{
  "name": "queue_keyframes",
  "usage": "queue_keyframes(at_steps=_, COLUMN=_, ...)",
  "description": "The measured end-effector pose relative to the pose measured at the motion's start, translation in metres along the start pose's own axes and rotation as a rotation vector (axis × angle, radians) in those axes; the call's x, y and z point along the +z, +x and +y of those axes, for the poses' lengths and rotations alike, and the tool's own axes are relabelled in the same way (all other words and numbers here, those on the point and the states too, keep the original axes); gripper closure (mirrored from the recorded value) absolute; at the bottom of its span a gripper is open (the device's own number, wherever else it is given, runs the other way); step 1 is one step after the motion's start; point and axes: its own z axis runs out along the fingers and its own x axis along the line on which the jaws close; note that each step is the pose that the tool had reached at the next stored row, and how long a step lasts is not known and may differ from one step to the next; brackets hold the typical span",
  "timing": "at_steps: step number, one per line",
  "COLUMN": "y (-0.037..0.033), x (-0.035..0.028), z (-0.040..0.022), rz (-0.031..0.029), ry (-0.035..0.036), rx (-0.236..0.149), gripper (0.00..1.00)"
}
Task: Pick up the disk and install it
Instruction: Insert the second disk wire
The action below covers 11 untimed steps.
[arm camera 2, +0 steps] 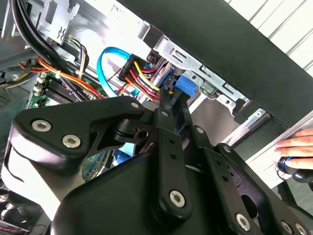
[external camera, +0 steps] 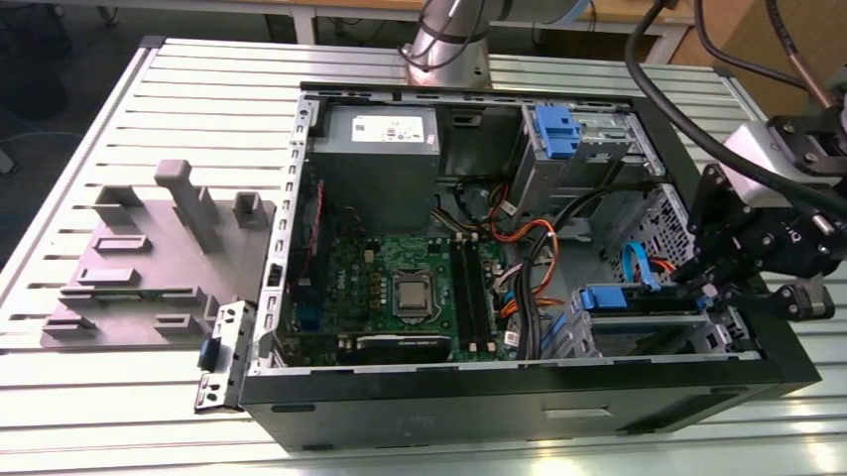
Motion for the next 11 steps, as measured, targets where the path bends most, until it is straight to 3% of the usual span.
queue_keyframes(at_steps=2, y=-0.0008, x=0.0004, z=-0.0017, rz=0.0008, ry=-0.0045, rx=0.000, gripper=0.76)
queue_keyframes(at_steps=11, y=-0.0009, x=0.0006, z=-0.0017, rz=0.0008, ry=-0.0049, rx=0.000, gripper=0.78)
